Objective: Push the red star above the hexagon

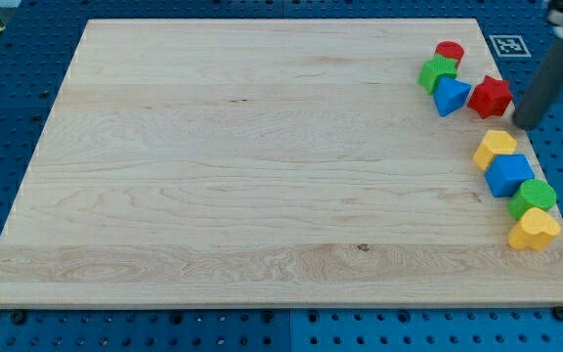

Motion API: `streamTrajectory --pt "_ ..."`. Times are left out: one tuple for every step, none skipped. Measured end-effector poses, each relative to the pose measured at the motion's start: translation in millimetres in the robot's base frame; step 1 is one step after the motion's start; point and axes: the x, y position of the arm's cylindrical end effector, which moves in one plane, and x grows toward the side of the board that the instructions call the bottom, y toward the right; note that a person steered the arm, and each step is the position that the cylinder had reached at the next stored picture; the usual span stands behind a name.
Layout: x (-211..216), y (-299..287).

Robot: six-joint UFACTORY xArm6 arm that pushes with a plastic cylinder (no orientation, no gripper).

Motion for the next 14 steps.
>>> streamTrajectory --pt "-6.7 23.9" --pt "-37.6 9.9" --pt "-59.9 -20.8" --pt "-65.7 -46.7" --pt "-68.5 -52.7" --pt "-49.9 -46.1" --pt "-26.5 -44.8" --pt "-26.1 -44.8" --pt "-49.0 -36.9" --pt "-49.0 -42.9" --pt "-49.1 -57.0" --pt "-40.7 -57.3" --pt "-37.4 -57.3" --pt "-25.6 -57.3"
